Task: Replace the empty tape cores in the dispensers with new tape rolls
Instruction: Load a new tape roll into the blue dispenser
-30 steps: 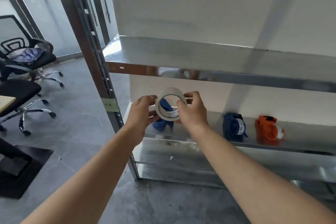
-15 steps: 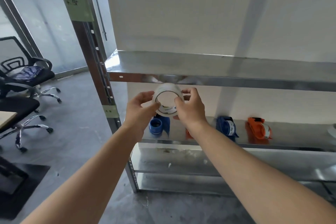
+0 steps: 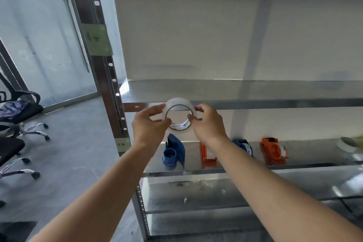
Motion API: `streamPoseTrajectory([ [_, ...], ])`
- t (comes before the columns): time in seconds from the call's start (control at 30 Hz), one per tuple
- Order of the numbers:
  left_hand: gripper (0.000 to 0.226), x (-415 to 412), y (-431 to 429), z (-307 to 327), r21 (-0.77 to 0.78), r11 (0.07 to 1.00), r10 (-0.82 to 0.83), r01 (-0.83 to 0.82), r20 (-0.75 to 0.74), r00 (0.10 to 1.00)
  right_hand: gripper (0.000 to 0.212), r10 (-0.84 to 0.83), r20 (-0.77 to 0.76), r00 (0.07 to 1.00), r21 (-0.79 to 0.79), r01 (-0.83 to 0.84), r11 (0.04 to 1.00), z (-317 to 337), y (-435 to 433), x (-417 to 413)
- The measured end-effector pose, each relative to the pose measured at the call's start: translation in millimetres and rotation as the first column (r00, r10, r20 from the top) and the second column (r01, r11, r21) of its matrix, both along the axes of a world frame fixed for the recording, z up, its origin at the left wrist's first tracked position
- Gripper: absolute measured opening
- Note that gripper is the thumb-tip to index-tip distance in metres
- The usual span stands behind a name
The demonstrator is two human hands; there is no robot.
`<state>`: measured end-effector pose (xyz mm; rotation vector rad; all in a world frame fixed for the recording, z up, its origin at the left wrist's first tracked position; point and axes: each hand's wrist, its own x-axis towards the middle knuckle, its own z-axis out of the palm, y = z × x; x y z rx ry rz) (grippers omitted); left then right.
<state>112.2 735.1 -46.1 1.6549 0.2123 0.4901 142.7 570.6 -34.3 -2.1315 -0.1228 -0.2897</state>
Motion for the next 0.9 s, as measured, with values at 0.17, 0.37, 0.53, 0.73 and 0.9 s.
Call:
streamPoseTrajectory([
  [0.17,0.045,5.8,4.7,9.8,0.151,0.988,-0.040,0.035,0.030,0.999,0.058,0.049,0.184,0.982,-0.134,-0.024,0.991,13.3,10.0,-1.4],
  [0.37,0.037,7.6,4.9,18.0,0.087,0.995,-0.049,0.046,0.033,0.998,0.036,-0.017,0.280,0.960,-0.105,0.048,0.993,26.3,10.8,4.9],
  [0.53,0.033,5.1,0.5,16.6,-0.045,0.999,0.003,0.000,0.067,0.998,0.038,-0.031,0.247,0.968,-0.005,0.033,0.999,30.0,12.5,0.2],
  [0.73,0.036,-4.3,-9.6,8.0,-0.069,0.997,0.039,-0.033,0.093,0.995,0.036,-0.058,0.213,0.975,0.100,0.037,0.994,25.5,15.0,-2.4],
  [0.9,0.037,-8.6,-13.2,9.6,-0.026,0.997,0.077,-0.075,0.109,0.991,0.026,-0.024,0.151,0.988,0.090,0.010,0.996,20.7,12.9,-8.4],
])
